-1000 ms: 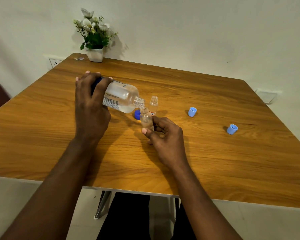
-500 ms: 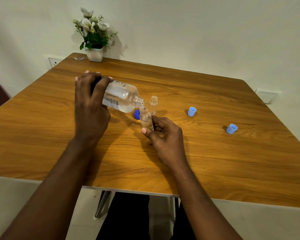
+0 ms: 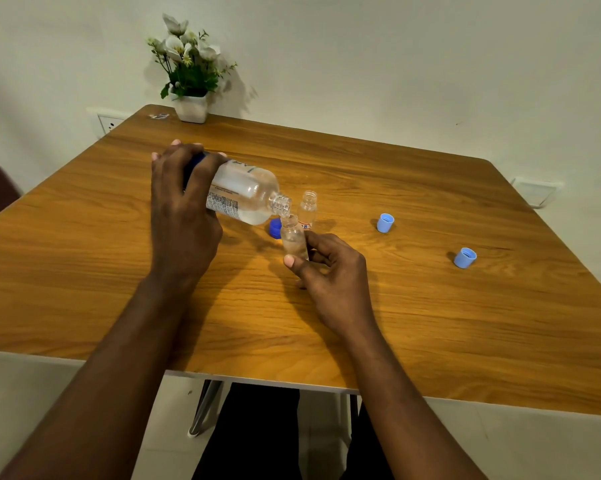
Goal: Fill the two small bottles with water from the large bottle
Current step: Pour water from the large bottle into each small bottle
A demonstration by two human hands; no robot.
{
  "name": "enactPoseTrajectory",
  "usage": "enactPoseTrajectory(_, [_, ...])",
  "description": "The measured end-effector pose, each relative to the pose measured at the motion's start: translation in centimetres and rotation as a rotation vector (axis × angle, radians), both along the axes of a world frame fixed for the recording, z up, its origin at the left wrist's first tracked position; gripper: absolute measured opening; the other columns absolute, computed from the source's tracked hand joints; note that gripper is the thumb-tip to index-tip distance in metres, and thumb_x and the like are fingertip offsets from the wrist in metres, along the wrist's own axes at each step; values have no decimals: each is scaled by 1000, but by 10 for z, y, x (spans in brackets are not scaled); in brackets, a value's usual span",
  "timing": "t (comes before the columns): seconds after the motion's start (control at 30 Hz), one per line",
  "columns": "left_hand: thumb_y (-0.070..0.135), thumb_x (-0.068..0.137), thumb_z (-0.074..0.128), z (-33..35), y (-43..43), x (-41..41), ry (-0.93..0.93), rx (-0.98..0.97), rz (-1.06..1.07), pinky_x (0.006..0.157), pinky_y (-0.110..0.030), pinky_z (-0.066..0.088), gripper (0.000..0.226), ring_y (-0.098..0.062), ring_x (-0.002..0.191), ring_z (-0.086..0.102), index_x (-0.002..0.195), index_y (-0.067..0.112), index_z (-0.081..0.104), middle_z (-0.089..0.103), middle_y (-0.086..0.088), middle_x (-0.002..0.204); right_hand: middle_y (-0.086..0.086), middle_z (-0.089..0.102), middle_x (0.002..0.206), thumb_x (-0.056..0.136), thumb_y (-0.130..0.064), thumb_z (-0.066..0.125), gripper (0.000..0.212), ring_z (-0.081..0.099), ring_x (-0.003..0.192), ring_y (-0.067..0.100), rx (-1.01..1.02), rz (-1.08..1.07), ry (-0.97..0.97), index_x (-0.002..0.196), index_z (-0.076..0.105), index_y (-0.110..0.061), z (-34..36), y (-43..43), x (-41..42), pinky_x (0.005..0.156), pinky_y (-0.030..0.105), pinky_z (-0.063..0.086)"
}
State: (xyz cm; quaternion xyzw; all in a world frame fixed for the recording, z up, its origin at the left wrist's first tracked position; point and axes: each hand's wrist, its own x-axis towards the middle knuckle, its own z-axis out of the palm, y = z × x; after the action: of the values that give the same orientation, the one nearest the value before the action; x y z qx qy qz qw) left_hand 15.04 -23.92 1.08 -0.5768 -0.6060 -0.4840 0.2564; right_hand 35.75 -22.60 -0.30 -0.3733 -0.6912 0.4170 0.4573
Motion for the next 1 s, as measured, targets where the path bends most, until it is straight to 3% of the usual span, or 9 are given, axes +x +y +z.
enactPoseTrajectory(0.3, [-12, 81, 52, 0, 0, 0, 2, 3, 8, 106, -58, 34, 50, -40, 126, 45, 126, 9, 52, 49, -23, 127, -7, 68, 99, 80, -13, 75, 34, 64, 93, 13, 22, -6, 0, 112, 71, -20, 0, 0, 0, 72, 49, 58])
enactPoseTrajectory(0.47, [-12, 81, 54, 0, 0, 0, 7, 7, 14, 107, -58, 33, 49, -39, 128, 44, 126, 9, 52, 49, -23, 127, -5, 69, 103, 80, -10, 75, 34, 65, 95, 8, 30, -10, -9, 112, 71, -18, 2, 0, 1, 83, 40, 57])
enactPoseTrajectory(0.63, [-12, 81, 54, 0, 1, 0, 2, 7, 23, 110, -56, 31, 50, -39, 128, 44, 126, 10, 52, 50, -23, 127, -9, 69, 101, 78, -14, 74, 35, 65, 94, 13, 12, -3, 16, 112, 71, -21, -1, 1, -1, 73, 50, 57])
enactPoseTrajectory(1.0, [-14, 79, 54, -1, 2, -1, 13, 16, 14, 108, -57, 32, 53, -39, 127, 45, 126, 10, 52, 50, -22, 127, -13, 67, 99, 78, -17, 74, 35, 65, 93, 13, 18, -7, 7, 112, 71, -20, -2, 2, -2, 72, 50, 58])
